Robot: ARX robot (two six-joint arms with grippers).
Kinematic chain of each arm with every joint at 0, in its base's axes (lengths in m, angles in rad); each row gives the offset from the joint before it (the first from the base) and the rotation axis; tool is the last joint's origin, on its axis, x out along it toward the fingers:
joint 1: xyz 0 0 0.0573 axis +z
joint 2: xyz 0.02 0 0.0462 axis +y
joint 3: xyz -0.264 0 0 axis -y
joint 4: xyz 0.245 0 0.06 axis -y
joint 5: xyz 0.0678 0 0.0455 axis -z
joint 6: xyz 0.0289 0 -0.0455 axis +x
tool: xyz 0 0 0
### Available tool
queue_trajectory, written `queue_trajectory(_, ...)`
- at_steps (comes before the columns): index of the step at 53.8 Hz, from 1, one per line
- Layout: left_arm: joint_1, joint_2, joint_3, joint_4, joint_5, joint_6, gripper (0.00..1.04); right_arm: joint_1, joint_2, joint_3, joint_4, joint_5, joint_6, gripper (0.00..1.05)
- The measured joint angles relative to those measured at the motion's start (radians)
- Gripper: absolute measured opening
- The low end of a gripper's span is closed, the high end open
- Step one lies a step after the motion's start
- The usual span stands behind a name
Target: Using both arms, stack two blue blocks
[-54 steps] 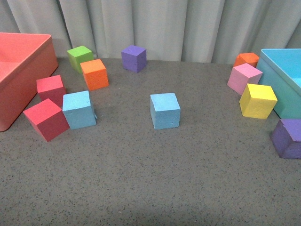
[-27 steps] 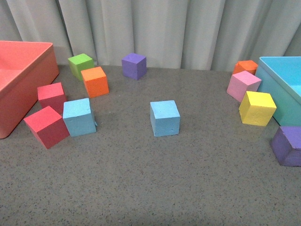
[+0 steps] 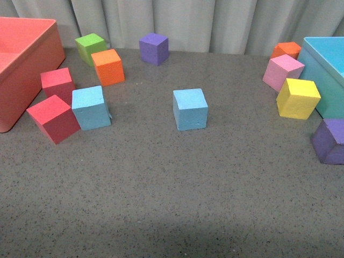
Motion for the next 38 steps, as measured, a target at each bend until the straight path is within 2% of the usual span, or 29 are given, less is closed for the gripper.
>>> queue_trajectory(2,-0.013,0.086,0.016,0.056,-0.009,-0.008,0.98,0.000,0.000,0.000,0.000,0.000,0.001,0.97)
queue_trajectory(4,-0.035,0.236,0.055,0.163,-0.024,-0.017,0.98,0.000,0.000,0.000,0.000,0.000,0.000,0.95)
queue_trajectory(9,-0.072,0.491,0.154,0.320,-0.041,-0.031,0.98,0.000,0.000,0.000,-0.001,0.000,0.000,0.95)
queue_trajectory(15,-0.113,0.804,0.317,0.420,-0.043,-0.034,0.98,0.000,0.000,0.000,-0.001,0.000,0.000,0.95)
queue_trajectory(21,-0.132,1.063,0.480,0.370,-0.047,-0.040,0.98,0.000,0.000,0.000,-0.001,0.000,0.000,0.95)
queue_trajectory(29,-0.151,1.430,0.800,0.208,-0.035,-0.062,0.98,0.000,0.000,0.000,-0.001,0.000,0.000,0.95)
queue_trajectory(38,-0.154,1.604,1.017,0.073,-0.073,-0.081,0.98,0.000,0.000,0.000,-0.001,0.000,0.000,0.95)
